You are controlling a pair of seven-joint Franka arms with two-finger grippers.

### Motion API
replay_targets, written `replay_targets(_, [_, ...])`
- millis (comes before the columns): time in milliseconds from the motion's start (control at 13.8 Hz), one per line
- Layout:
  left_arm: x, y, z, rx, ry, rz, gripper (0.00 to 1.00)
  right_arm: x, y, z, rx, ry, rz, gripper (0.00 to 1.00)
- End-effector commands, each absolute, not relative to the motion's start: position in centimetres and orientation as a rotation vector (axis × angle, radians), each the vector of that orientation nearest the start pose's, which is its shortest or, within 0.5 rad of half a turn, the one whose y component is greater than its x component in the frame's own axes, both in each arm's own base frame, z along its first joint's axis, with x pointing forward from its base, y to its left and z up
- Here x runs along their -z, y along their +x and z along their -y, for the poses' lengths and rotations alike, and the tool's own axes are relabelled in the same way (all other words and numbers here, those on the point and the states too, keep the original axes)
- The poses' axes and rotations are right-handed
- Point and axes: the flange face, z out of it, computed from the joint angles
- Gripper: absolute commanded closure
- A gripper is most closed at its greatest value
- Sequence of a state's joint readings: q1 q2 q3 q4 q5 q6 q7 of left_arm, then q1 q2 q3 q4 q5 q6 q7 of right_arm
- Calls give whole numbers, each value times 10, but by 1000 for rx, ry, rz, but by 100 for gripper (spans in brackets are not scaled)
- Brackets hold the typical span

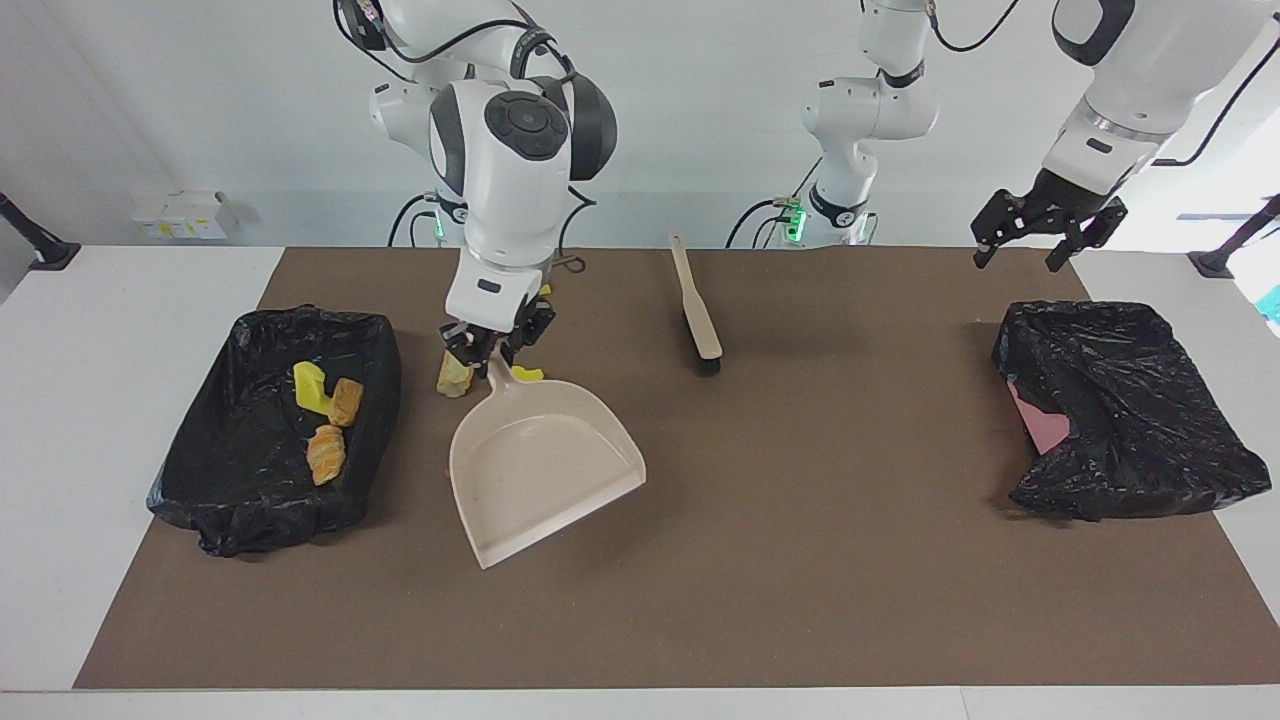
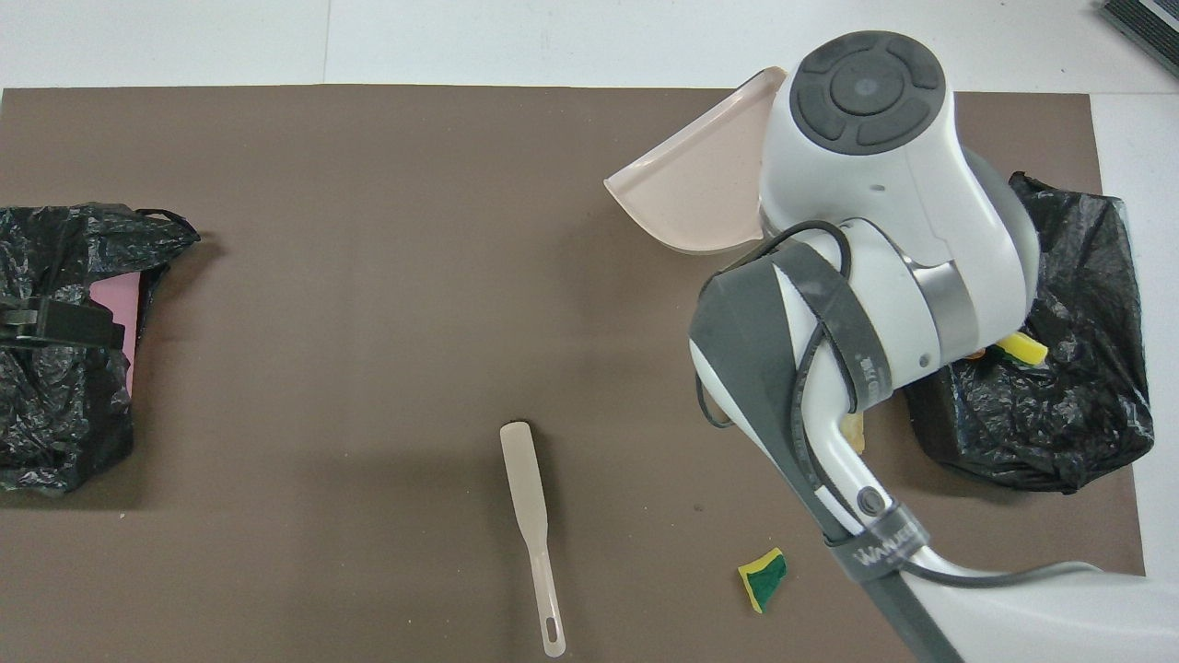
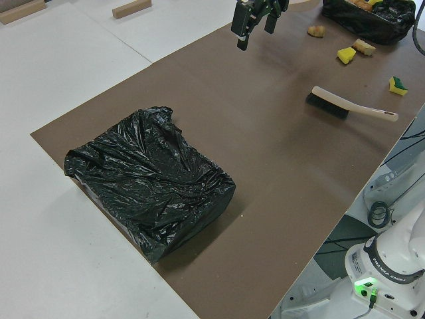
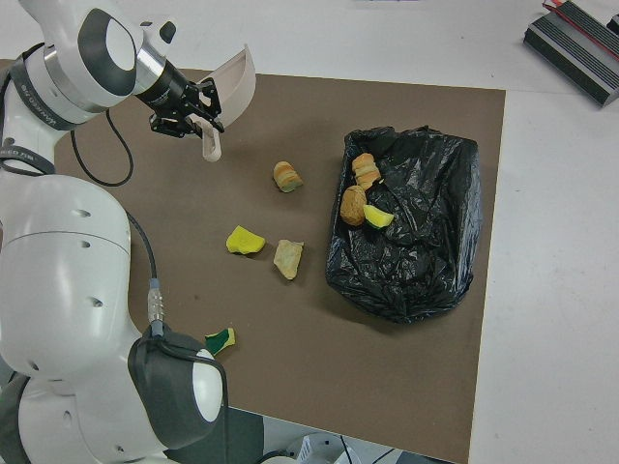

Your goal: Sweep and dump trash in bin

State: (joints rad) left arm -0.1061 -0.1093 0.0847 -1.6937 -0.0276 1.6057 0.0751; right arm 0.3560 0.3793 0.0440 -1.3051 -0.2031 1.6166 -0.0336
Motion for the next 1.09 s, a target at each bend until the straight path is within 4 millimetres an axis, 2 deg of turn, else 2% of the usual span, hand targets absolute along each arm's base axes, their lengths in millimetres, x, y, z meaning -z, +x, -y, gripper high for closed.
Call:
replay_targets(0, [-634,516,14,22,-3156,-183,0,-500,626,-301,-6,-3244,468,100])
replay_targets(145, [-634,516,17,21,-3132,-203,0,-482,625,-330,-19,-3213,356,100])
replay_targets(289, [-633,517,17,32,-3119,-325,0,-460,624,-360,5,-3169,296,100])
replay_targets(362, [-634,518,17,37,-3115,-361,0,-442,615,-387,3,-3173,251,100])
replay_targets(506, [-635,520,17,49,-3116,-352,0,-414,609,-416,26,-3163,164,100])
replay_targets(651, [-635,521,16,52,-3117,-340,0,-405,608,-426,22,-3132,157,100])
replay_targets(796, [-634,520,16,23,-3117,-339,0,-382,601,-443,-12,-3129,119,100])
replay_targets(868, [-639,521,17,25,-3119,-342,0,-378,598,-451,-5,-3125,121,100])
replay_targets(1013, [-644,523,13,18,-3119,-329,0,-377,597,-454,-2,-3119,123,100])
